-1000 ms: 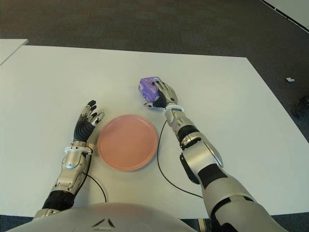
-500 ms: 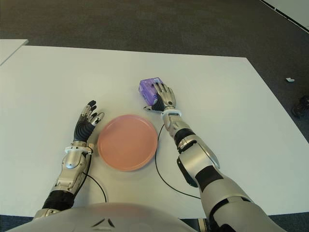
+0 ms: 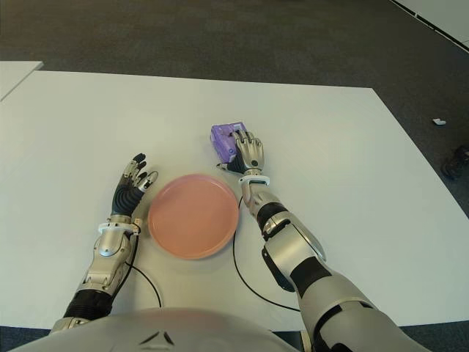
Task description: Put the tissue paper into the plate.
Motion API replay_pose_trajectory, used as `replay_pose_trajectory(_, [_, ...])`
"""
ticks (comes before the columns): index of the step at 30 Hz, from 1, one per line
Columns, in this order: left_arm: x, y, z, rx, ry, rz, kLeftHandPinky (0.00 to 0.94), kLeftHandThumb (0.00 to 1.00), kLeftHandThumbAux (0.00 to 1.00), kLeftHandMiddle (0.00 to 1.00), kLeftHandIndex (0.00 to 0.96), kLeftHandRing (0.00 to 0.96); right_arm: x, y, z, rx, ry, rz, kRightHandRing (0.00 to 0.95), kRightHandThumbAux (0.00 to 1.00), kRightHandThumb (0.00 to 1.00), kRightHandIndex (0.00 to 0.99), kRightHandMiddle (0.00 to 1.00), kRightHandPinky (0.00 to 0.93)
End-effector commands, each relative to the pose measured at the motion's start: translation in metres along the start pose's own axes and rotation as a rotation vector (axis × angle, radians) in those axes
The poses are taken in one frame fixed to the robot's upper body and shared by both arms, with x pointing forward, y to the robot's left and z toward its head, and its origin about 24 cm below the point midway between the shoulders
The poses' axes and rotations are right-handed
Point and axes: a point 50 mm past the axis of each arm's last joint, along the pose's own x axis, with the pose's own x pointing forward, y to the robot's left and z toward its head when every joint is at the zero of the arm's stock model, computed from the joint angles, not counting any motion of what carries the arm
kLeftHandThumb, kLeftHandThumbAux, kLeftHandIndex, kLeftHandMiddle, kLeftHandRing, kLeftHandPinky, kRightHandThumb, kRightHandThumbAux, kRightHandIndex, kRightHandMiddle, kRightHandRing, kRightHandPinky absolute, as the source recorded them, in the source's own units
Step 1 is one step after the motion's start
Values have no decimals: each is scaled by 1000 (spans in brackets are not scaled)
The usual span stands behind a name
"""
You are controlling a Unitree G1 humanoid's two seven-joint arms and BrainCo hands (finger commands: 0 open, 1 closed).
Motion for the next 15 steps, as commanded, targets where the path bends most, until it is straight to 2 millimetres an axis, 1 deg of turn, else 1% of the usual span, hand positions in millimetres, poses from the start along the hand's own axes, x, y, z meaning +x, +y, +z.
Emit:
replay_pose_trajectory(1, [-10,4,-15,6,92,5,0,0,504,0,2,0,-45,43,-12,8,54,219,800,678,852,395,528,782])
replay_pose_trajectory(5, [-10,4,-15,6,89,8,0,0,507,0,4,0,-46,43,-11,33,54,216,820,678,853,395,532,792])
replay_pose_trajectory(10, [-9,4,-15,8,83,8,0,0,511,0,2,0,-45,43,-9,72,54,225,839,678,854,395,535,838])
replay_pose_trajectory(15, [-9,4,-14,6,80,13,0,0,511,0,3,0,-45,43,-7,108,51,214,850,678,855,397,541,857])
